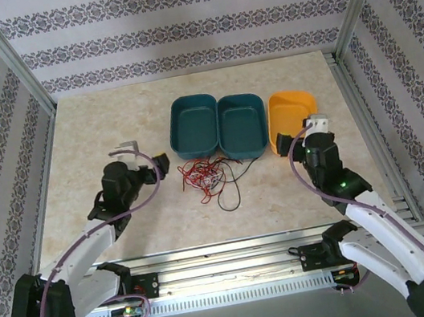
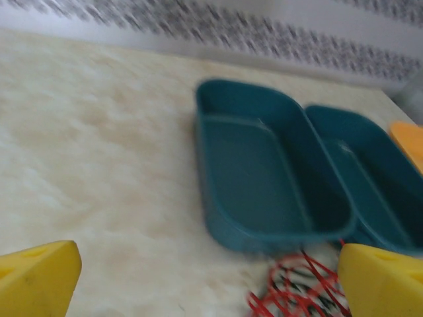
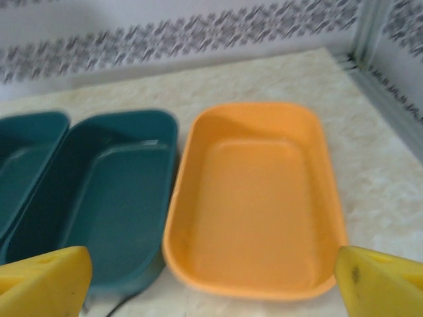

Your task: Untangle the cables

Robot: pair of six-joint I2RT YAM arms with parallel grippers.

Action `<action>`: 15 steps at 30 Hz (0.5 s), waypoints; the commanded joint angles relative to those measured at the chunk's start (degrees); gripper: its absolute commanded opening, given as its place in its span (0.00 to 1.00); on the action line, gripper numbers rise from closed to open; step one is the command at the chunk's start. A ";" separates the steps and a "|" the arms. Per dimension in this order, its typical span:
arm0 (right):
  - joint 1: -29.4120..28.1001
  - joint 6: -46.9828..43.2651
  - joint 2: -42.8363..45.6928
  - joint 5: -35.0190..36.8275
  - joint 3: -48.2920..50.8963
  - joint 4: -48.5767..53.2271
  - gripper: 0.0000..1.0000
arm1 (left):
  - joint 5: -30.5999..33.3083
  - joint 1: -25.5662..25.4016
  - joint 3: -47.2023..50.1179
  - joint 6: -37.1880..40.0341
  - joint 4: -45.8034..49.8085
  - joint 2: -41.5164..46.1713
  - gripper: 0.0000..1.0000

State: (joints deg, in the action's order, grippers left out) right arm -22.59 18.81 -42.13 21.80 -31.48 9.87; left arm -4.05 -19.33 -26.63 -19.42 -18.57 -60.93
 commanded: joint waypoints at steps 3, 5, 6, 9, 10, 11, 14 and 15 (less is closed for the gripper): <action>-10.28 9.03 -0.10 6.63 -3.39 13.59 0.87 | -0.90 -6.96 -2.32 -1.65 2.47 -8.49 0.99; -13.06 10.50 -1.08 6.72 -4.21 13.52 0.86 | -1.73 -8.48 -3.93 -0.88 2.16 -11.45 1.00; -14.22 11.02 -1.97 6.69 -4.68 13.40 0.85 | -2.26 -9.04 -4.62 -0.80 1.91 -13.11 1.00; -16.60 11.51 -4.51 6.75 -6.40 13.26 0.83 | -3.07 -9.95 -5.52 -1.03 0.26 -16.57 0.99; -17.15 11.65 -5.34 6.63 -6.93 13.09 0.83 | -3.38 -10.02 -5.63 -1.20 -0.46 -17.65 0.97; -17.65 11.85 -6.00 6.59 -7.32 12.84 0.83 | -3.79 -10.14 -5.75 -1.30 -1.35 -18.80 0.94; -18.29 12.27 -7.59 5.17 -7.89 11.17 0.81 | -4.92 -10.62 -5.94 -1.60 -2.92 -21.69 0.80; -18.51 12.36 -8.07 4.80 -8.02 10.73 0.80 | -5.46 -10.87 -5.90 -1.83 -3.32 -22.38 0.74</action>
State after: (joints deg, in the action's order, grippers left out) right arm -40.40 29.52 -49.47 26.28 -37.69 21.34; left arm -7.51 -29.12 -31.44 -20.27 -18.92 -81.49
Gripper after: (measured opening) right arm 0.809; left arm 0.778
